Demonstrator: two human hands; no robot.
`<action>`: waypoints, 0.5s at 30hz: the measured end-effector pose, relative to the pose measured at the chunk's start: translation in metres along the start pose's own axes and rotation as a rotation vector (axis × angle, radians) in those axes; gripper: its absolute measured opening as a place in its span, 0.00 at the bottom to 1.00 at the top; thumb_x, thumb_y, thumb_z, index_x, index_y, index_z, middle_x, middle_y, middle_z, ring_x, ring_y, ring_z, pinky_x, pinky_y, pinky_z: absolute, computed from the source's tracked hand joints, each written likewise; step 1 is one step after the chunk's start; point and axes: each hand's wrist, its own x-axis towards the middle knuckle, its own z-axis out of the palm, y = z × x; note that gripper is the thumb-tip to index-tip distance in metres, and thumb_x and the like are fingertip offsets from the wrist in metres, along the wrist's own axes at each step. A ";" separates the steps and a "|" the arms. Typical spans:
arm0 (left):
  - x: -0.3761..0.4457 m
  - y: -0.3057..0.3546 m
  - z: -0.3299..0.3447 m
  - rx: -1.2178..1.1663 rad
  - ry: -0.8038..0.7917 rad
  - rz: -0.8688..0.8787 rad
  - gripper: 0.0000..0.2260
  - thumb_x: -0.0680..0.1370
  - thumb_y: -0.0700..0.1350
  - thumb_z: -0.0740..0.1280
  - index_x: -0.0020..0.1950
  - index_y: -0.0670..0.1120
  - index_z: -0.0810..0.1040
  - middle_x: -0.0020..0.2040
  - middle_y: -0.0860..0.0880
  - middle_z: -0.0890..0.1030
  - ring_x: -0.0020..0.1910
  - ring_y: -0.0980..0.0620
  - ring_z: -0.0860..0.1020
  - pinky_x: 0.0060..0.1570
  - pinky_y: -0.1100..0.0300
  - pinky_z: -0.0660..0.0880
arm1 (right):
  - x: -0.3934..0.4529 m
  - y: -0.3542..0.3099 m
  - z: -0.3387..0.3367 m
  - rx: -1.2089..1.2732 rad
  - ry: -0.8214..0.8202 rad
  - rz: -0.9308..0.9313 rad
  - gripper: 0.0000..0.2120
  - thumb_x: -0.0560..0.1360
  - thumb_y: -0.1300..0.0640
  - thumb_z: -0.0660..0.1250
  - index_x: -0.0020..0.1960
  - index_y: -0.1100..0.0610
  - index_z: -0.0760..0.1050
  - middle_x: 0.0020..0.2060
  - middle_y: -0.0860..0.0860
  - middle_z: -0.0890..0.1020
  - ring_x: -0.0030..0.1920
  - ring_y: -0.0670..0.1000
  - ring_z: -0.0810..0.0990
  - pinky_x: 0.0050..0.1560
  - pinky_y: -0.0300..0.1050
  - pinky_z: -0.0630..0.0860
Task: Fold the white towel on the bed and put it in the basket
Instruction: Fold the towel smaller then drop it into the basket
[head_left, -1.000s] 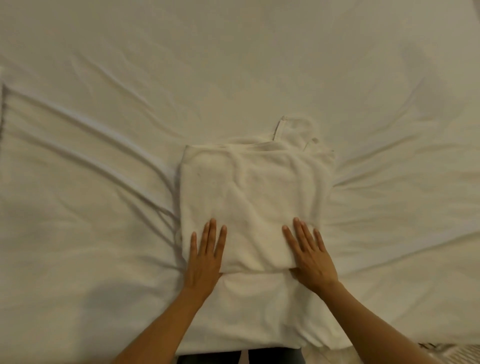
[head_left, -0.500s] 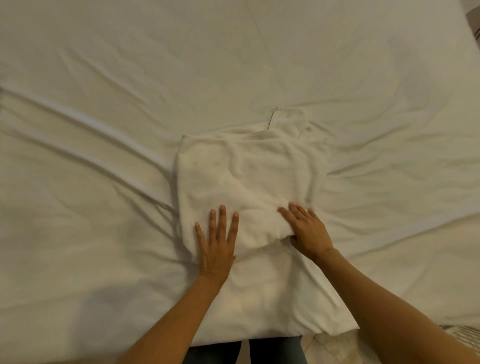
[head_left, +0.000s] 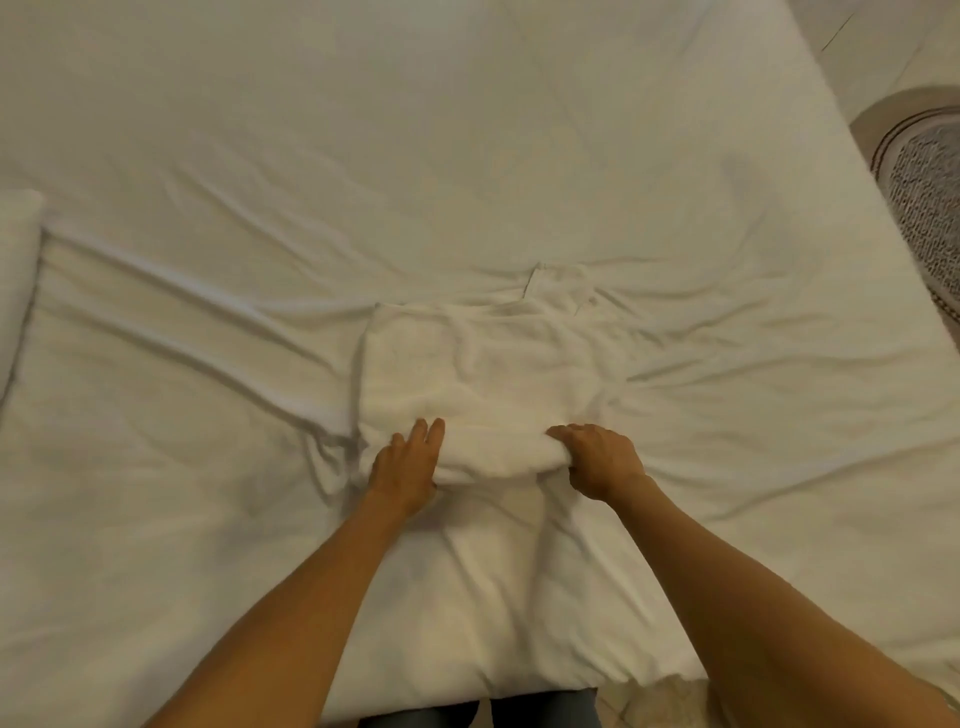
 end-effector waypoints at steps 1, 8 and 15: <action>-0.002 0.000 -0.012 0.000 0.025 0.015 0.32 0.77 0.44 0.65 0.77 0.44 0.53 0.74 0.43 0.62 0.65 0.39 0.71 0.60 0.49 0.71 | -0.002 -0.002 -0.011 0.015 0.018 0.020 0.25 0.73 0.60 0.61 0.69 0.46 0.66 0.62 0.49 0.77 0.61 0.55 0.75 0.54 0.50 0.74; -0.005 -0.005 -0.133 0.000 0.006 0.057 0.25 0.74 0.49 0.66 0.68 0.44 0.64 0.65 0.42 0.73 0.62 0.40 0.74 0.58 0.51 0.71 | -0.012 -0.012 -0.113 0.044 0.087 0.052 0.24 0.71 0.62 0.61 0.65 0.46 0.71 0.57 0.52 0.79 0.56 0.57 0.77 0.47 0.47 0.72; -0.007 -0.003 -0.258 0.101 -0.010 0.042 0.29 0.73 0.49 0.69 0.71 0.45 0.65 0.67 0.40 0.72 0.62 0.40 0.74 0.58 0.51 0.74 | -0.009 -0.017 -0.214 0.022 0.120 0.040 0.16 0.71 0.62 0.59 0.58 0.52 0.75 0.57 0.55 0.79 0.58 0.59 0.75 0.55 0.50 0.73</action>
